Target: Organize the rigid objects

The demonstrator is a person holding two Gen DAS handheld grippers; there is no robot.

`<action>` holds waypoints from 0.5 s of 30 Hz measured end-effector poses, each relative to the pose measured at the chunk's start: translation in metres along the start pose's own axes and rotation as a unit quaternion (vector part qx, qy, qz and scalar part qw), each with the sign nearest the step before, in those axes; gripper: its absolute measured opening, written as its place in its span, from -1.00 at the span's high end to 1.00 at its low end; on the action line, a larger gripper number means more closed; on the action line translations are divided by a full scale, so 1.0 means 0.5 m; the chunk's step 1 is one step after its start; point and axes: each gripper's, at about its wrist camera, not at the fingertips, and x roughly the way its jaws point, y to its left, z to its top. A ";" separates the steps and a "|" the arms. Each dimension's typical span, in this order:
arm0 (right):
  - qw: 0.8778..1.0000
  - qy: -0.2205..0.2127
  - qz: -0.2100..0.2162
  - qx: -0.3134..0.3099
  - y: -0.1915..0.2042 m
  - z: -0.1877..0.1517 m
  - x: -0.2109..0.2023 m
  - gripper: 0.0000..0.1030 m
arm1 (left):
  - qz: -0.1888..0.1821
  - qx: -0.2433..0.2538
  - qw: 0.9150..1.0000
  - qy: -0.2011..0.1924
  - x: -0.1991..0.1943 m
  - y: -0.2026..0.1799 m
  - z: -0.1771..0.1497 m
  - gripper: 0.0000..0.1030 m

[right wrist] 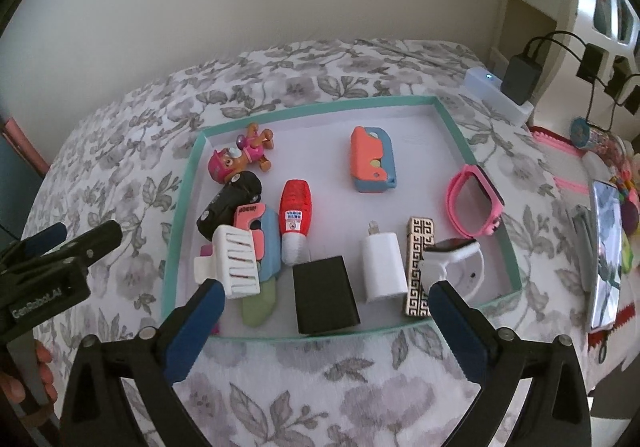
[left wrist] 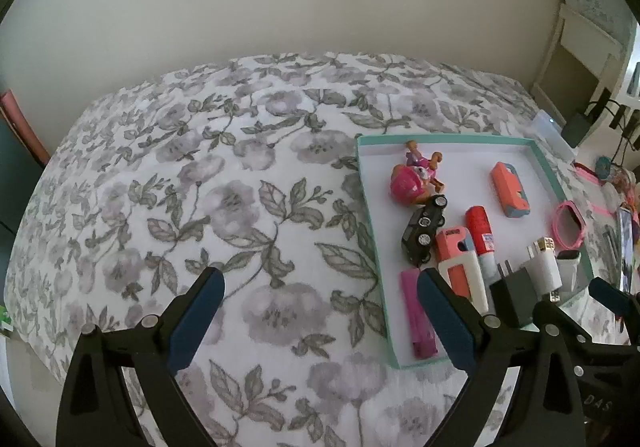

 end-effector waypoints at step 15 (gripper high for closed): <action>1.000 -0.017 0.001 0.007 -0.010 -0.059 -0.053 -1.00 | 0.034 0.014 0.998 -0.042 -0.079 0.003 -0.055 -0.89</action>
